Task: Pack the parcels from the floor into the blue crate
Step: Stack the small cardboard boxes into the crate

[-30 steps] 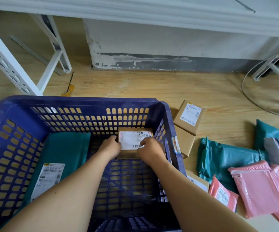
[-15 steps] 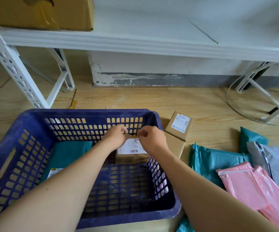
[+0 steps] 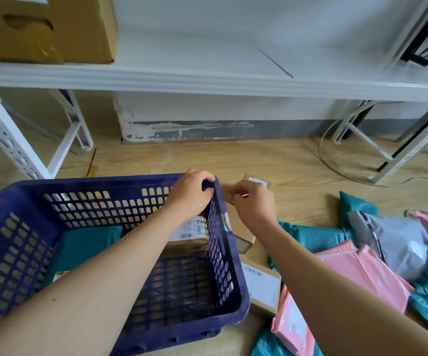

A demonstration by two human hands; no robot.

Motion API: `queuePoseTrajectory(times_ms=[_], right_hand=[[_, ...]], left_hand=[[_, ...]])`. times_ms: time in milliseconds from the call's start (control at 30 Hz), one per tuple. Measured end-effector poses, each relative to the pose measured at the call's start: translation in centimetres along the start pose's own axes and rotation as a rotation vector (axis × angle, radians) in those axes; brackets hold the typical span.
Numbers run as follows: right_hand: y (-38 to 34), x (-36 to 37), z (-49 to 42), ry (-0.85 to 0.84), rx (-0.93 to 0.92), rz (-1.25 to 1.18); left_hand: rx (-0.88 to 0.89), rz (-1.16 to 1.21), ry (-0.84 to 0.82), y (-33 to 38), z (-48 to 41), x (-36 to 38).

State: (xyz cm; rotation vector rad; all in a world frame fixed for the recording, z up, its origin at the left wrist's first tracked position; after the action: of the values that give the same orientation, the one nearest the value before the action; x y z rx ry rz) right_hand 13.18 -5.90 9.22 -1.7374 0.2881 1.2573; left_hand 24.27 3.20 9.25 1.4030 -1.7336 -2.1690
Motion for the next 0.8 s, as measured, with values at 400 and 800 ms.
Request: queuePoseTrajectory(times_ms=[400, 800], right_hand=[[9.4, 0.0, -1.8, 0.057, 0.188, 0.026], [15.7, 6.9, -4.9, -0.145, 0.274, 0.139]], left_hand=[[0.241, -0.266, -0.150, 2.5, -1.2, 5.8], [0.167, -0.563, -0.513, 1.7, -7.8, 14.3]])
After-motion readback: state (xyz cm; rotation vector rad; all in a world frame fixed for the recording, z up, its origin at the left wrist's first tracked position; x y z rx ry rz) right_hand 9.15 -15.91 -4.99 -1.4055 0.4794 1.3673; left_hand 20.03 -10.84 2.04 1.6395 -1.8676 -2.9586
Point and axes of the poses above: each hand's wrist, its own z-axis away from the middle knuckle, its own x-axis out of the palm, y = z × x, the point moved 5 cm from there along -z, towards the middle knuckle, and after that the axes turned 11 degrees about z, right-handed, at the moved point
